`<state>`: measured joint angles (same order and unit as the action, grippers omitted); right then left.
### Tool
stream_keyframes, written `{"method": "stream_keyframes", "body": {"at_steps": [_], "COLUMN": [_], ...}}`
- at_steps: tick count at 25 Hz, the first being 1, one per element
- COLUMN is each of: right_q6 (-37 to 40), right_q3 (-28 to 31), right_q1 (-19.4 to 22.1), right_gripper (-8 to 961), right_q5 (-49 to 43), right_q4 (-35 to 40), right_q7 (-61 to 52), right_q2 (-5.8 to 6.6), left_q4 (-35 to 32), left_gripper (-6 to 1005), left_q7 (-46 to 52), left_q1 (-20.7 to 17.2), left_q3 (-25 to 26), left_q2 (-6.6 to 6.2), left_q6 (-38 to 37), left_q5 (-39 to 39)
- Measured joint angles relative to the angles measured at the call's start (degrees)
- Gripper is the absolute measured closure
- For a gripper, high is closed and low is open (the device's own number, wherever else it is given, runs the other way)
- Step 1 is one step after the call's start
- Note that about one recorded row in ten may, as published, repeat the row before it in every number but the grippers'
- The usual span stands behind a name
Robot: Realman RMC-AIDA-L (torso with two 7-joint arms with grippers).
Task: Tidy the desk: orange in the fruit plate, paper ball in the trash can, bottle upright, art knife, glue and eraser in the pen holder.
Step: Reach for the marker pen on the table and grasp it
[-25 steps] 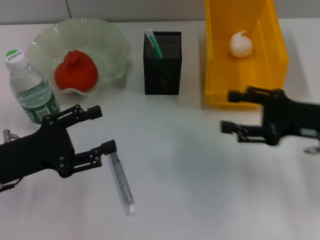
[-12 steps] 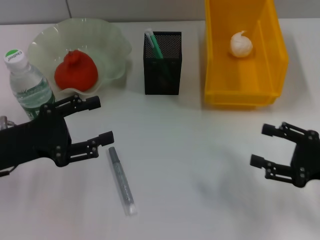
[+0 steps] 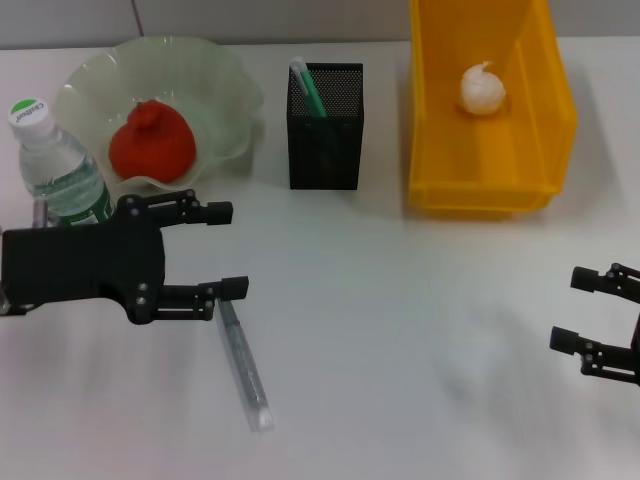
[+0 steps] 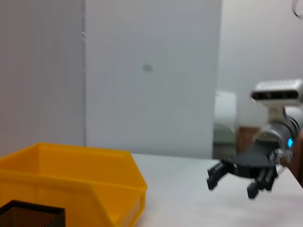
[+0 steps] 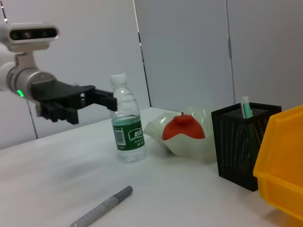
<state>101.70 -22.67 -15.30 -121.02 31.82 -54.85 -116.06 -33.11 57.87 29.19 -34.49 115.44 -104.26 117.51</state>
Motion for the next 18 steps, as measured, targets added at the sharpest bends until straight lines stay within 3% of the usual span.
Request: {"method": "stream_keyframes", "body": {"at_steps": [4, 6, 10, 11, 18], "right_q6": [0.1, 0.4, 0.9, 1.0, 1.0], "right_q3": [0.8, 0.8, 0.8, 0.8, 0.9], "right_q1": [-1.2, -1.6, -2.1, -2.5, -3.7], "right_gripper": [153, 152, 152, 152, 152], "right_q5": [-2.3, -2.5, -2.5, -2.5, -2.3], "right_q4": [0.0, -0.1, 0.0, -0.1, -0.2], "right_q7": [-2.2, -3.6, -5.0, -5.8, -8.9], "right_q2": [0.63, 0.72, 0.94, 1.18, 1.42], "left_q4": [-2.2, -5.6, -9.2, -13.7, -20.3], "left_gripper": [199, 199, 200, 200, 200], "left_q7": [0.2, 0.9, 1.8, 2.8, 3.7], "left_q1": [2.3, 5.1, 7.3, 9.4, 12.9], "left_q3": [-1.2, -4.6, -8.4, -11.9, -15.5], "left_q2": [-0.08, -0.26, -0.30, -0.12, 1.18], "left_q6": [-0.1, -0.5, -0.4, -0.5, -1.6], "left_q5": [1.9, 3.0, 3.5, 5.6, 11.4]}}
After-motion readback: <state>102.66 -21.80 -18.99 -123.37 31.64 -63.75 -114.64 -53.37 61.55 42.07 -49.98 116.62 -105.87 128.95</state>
